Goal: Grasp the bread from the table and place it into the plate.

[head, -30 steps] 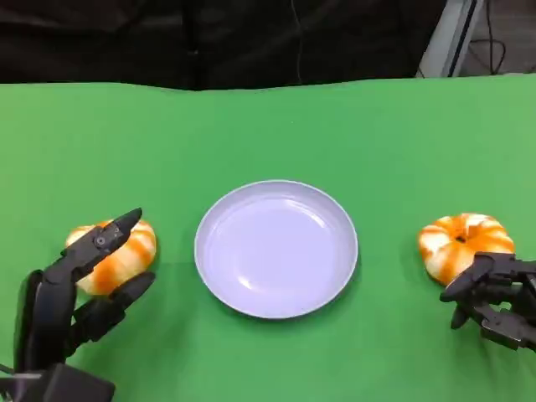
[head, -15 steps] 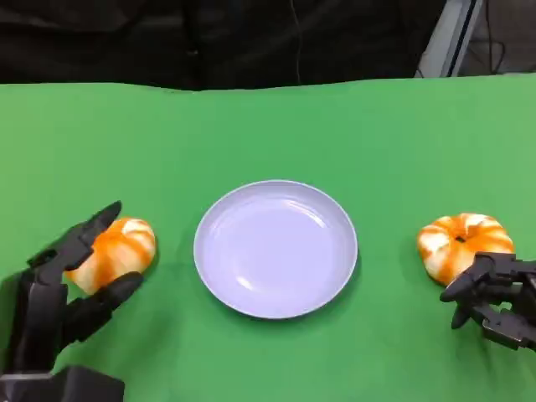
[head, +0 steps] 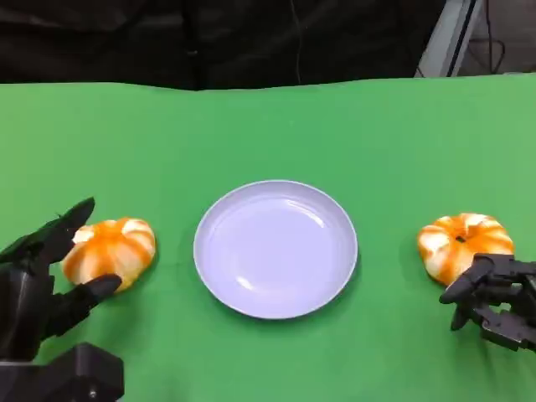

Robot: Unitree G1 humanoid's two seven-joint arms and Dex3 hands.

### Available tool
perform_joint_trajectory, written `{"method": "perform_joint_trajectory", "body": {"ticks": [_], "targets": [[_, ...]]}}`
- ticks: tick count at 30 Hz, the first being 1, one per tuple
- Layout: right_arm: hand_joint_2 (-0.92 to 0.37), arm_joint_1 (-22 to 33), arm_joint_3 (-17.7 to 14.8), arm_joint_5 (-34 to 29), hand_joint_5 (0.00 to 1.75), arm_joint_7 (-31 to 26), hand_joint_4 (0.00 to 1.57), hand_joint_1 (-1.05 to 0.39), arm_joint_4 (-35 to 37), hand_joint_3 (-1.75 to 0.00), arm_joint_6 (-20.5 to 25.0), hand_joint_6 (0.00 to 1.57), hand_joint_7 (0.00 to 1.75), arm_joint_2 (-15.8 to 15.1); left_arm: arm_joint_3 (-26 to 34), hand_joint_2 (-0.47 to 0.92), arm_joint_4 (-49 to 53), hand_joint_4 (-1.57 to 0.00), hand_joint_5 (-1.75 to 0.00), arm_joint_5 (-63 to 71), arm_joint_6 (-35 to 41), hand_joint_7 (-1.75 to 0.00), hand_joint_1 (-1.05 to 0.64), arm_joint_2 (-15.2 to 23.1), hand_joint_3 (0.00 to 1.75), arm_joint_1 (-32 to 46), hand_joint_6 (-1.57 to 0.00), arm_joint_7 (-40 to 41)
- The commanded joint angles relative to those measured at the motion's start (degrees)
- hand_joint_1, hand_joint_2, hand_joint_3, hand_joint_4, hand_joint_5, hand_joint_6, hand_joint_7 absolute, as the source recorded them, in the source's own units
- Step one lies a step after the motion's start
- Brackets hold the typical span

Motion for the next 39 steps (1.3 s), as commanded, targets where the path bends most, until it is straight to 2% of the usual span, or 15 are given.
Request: {"method": "perform_joint_trajectory", "body": {"ticks": [1,7,16,39], "targets": [[-0.90,-0.1,-0.6,0.8,1.39,-0.1,0.87,0.06,-0.2,-0.50,0.3,0.95,0.90,-1.1,-1.8,0.92,2.0,-0.52,0.00,-0.5,1.7,0.00,-0.67,2.0,0.01,-1.8,-0.44,-1.9],[-0.89,0.0,-0.6,0.7,1.38,0.0,0.87,0.06,-0.3,-0.51,-0.1,0.95,0.89,-1.1,-3.7,0.91,4.6,-0.47,0.00,-1.7,2.6,0.00,-0.68,2.3,0.00,-3.9,-0.40,-5.5],[-0.90,-0.1,-0.9,1.6,1.39,1.1,0.86,0.07,-0.3,-0.51,0.4,0.95,0.91,-0.9,-7.1,0.92,7.6,-0.41,0.00,-1.7,4.3,0.00,-0.80,2.4,0.01,-6.9,-0.36,-8.8],[-0.88,0.1,-0.6,1.3,1.37,0.4,0.88,0.05,-0.4,-0.53,0.1,0.96,0.89,-1.0,-12.8,0.92,16.1,-0.41,0.00,-1.6,9.2,0.00,-0.79,2.2,0.01,-13.8,-0.36,-11.0]]}}
